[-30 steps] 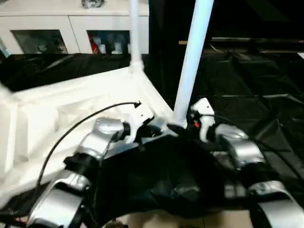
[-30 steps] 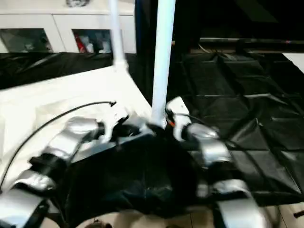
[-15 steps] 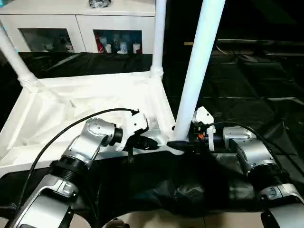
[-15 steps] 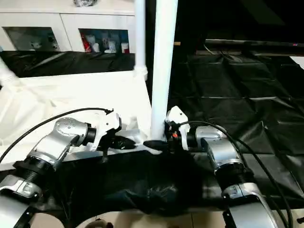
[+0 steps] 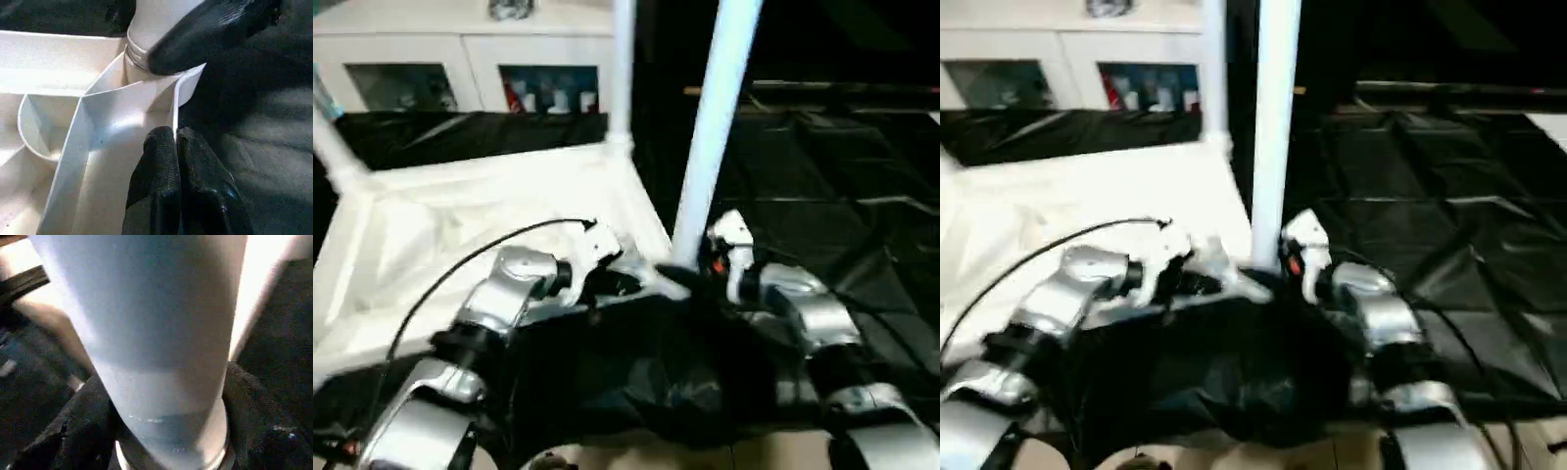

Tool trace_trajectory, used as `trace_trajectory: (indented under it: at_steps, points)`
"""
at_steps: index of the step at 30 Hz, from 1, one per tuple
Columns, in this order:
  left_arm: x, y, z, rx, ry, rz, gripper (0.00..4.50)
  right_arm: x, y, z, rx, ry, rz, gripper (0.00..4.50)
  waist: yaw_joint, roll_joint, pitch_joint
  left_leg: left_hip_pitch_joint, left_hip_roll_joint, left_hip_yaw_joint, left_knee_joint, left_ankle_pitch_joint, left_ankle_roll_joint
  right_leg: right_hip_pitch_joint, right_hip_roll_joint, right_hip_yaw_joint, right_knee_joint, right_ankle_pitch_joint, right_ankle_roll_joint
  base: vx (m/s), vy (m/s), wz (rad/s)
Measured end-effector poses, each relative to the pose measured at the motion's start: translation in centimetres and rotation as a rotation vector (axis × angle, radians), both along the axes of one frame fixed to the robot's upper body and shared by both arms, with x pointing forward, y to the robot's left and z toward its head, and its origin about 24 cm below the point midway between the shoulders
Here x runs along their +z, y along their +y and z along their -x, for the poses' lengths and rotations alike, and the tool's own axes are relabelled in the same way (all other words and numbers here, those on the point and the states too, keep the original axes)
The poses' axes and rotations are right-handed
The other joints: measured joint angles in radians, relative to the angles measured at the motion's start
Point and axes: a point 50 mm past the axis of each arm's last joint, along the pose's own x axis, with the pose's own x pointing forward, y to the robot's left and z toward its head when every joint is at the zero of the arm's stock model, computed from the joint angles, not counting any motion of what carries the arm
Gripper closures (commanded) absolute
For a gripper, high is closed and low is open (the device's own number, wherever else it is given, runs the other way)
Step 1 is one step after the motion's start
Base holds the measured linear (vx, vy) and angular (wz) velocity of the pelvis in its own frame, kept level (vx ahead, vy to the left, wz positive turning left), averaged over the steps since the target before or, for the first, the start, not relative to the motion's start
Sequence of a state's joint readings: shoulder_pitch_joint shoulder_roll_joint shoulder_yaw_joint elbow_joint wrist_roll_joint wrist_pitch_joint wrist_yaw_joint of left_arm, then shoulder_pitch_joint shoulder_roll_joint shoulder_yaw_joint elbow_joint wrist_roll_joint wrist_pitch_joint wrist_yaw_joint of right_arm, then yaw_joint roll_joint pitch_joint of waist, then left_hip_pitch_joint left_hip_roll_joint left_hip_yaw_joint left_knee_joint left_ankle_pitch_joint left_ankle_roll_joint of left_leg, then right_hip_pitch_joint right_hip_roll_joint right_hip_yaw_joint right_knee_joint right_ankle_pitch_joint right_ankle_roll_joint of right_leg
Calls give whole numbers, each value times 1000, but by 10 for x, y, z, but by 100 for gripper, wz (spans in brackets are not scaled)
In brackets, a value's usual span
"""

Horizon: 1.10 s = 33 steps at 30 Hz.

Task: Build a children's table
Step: Rotate leg to tighten

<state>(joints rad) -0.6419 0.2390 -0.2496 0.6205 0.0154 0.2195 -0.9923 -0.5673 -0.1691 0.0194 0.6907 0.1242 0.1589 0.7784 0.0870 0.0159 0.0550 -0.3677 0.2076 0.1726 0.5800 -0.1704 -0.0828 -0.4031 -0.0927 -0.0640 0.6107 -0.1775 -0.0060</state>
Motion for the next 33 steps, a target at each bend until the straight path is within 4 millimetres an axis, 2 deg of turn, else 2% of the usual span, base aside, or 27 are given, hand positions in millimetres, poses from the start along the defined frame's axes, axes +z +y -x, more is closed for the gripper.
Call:
trace_trajectory:
  at_steps: [4,9,11,14,16,20,23,27,29,33]
  points:
    - [0,-16,-9,109,-35,0,450,-1,9,-13,-229,-4,-15,186,-1,1,0,0,0,0,-1,0,0,0,0,0,0,0,0,0,0,0]
    - [0,-24,-12,167,-52,16,450,0,15,-19,-345,-15,-18,186,0,2,0,-2,0,0,-2,0,0,-1,0,0,-1,-1,1,0,0,0]
    - [0,-24,-12,168,-54,19,450,1,16,-20,-350,-18,-23,130,0,2,0,-2,0,0,-1,0,0,-1,0,0,-2,-1,2,0,0,0]
    - [0,-24,-12,157,-56,20,450,1,17,-19,-334,-19,-37,114,-2,2,0,-2,0,0,-1,0,0,-1,0,0,-3,-2,2,0,0,0]
    - [1,-22,-12,150,-58,17,450,1,18,-19,-318,-21,-41,79,-4,2,0,-2,0,0,-1,0,0,-1,0,0,-3,-2,2,0,0,0]
    - [1,-18,-11,125,-66,14,450,2,15,-18,-244,-32,-33,79,-7,2,0,-2,0,0,-2,0,0,-2,1,0,-3,-2,2,0,0,0]
    - [1,-11,-8,77,-63,14,450,2,6,-12,-116,-44,4,79,-6,2,0,-3,0,0,-2,0,0,-2,1,0,-3,-3,3,0,0,0]
    - [1,1,1,-35,-31,25,450,6,-12,1,125,-36,43,79,3,2,0,-4,1,1,-2,0,0,-2,1,-1,-3,-4,2,0,0,0]
    - [1,2,3,-76,-22,20,450,8,-14,4,183,-28,51,79,6,2,0,-4,1,1,-1,0,0,-2,1,-1,-2,-4,2,0,0,0]
    - [1,3,10,-175,3,13,450,9,-17,14,327,-11,72,79,23,2,0,-4,0,2,0,0,0,-1,0,-1,-2,-4,2,0,0,0]
